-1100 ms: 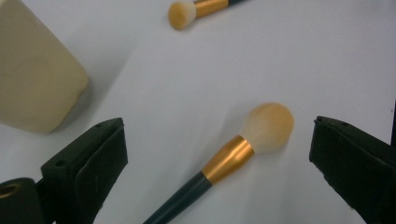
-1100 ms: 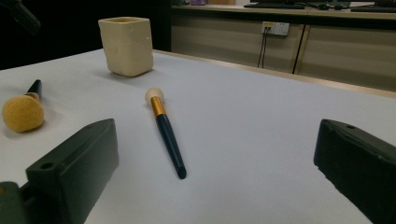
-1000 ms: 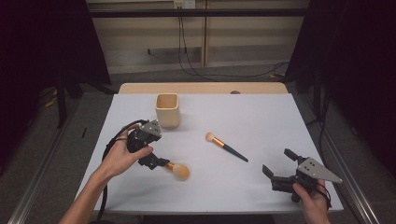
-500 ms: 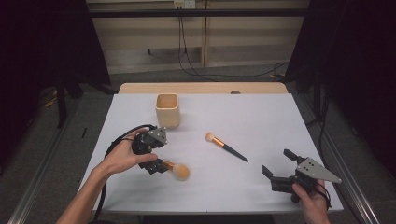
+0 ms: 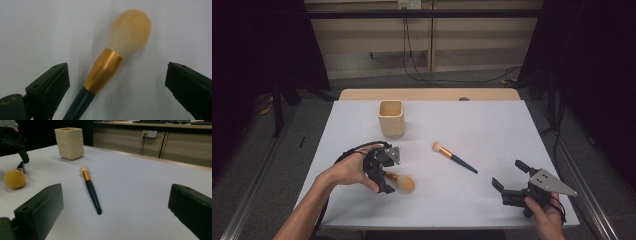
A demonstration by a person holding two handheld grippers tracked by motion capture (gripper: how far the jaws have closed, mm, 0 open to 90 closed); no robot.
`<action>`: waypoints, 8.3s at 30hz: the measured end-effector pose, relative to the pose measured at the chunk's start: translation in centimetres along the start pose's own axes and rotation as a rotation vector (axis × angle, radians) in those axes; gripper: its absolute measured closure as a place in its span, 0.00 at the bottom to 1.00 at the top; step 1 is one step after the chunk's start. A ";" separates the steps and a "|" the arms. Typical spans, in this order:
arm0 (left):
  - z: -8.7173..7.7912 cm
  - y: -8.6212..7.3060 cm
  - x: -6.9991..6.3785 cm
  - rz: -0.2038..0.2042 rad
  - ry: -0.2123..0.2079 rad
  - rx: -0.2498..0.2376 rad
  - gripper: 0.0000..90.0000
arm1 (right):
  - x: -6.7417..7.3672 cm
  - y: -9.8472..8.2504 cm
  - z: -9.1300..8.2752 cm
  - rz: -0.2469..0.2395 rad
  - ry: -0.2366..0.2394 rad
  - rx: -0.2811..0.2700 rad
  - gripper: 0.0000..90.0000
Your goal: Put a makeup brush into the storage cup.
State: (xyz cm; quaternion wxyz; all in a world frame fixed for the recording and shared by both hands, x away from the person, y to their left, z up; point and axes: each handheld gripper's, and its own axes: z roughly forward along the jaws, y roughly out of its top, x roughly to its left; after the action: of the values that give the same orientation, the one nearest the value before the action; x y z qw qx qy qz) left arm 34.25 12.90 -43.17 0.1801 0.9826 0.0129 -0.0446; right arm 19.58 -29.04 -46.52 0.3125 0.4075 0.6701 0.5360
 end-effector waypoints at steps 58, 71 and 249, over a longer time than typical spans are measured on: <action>2.0 2.5 1.1 0.092 -0.027 0.206 0.74 | 0.2 -0.2 0.5 -0.002 0.027 0.030 0.00; 0.1 1.6 2.5 -0.043 0.006 0.100 0.74 | 0.2 -0.2 0.4 0.000 0.026 0.030 0.00; -9.8 0.0 10.8 -0.500 0.602 -1.045 0.74 | 0.0 -0.3 0.1 0.027 0.026 0.007 0.00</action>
State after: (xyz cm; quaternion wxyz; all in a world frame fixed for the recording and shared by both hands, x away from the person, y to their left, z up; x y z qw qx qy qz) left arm 45.79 16.43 -35.02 0.6067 0.7025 0.3110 0.2041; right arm 19.62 -28.99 -46.80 0.2951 0.4104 0.6705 0.5430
